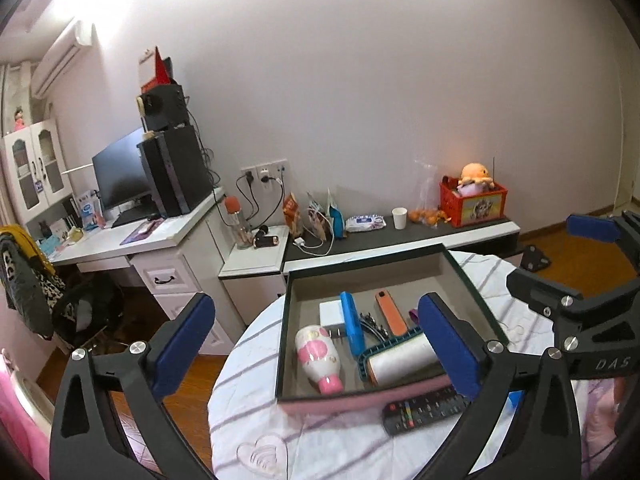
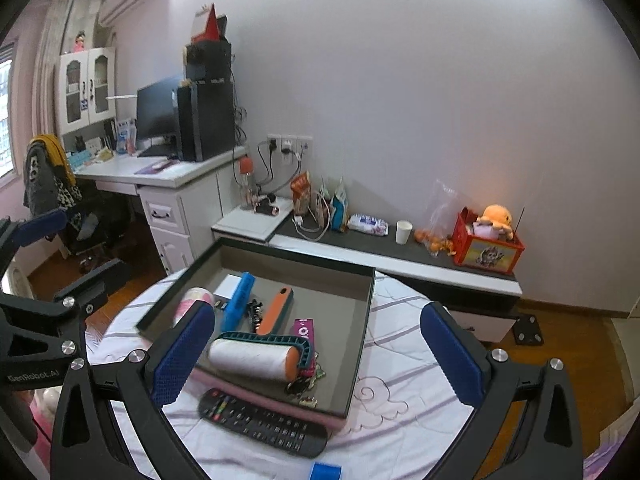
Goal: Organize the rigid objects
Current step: 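Lower the blue highlighter into the box and open the left gripper, then withdraw the left gripper and move it toward the clear blue-capped tube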
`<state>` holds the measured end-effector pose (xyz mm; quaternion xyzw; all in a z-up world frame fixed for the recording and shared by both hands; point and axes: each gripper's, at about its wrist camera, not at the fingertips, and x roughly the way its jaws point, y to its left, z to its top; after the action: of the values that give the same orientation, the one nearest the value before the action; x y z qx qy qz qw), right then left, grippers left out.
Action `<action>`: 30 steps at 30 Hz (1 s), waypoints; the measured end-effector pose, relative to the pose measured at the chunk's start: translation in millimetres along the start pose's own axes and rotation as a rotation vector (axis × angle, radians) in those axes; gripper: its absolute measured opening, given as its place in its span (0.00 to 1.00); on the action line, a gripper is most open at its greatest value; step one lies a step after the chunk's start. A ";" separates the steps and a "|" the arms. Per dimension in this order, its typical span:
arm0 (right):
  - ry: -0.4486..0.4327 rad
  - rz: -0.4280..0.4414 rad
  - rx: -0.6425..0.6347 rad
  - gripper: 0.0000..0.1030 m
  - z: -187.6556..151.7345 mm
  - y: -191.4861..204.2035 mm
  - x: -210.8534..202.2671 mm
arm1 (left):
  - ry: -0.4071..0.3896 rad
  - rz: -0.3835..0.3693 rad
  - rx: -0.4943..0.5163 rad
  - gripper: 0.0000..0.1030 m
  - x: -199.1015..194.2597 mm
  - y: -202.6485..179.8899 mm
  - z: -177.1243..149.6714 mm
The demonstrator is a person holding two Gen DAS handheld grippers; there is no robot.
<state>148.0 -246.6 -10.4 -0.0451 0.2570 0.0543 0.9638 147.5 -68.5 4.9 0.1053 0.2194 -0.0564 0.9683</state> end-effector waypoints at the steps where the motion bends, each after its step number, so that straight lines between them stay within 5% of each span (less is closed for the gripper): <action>1: -0.011 -0.002 -0.003 1.00 -1.8 2.2 -8.9 | -0.014 0.003 -0.008 1.00 -13.0 1.1 -3.8; 14: -0.086 -0.002 0.008 1.00 -45.0 16.2 -100.2 | -0.070 0.012 -0.076 1.00 -108.2 6.0 -50.2; 30: -0.055 -0.036 0.047 1.00 -83.7 7.2 -128.8 | -0.040 -0.031 -0.034 1.00 -130.5 -13.8 -77.6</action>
<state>-5.0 -259.6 -18.7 -0.0255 0.2306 0.0322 0.9722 -3.8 -56.0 -9.0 0.0841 0.2026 -0.0695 0.9732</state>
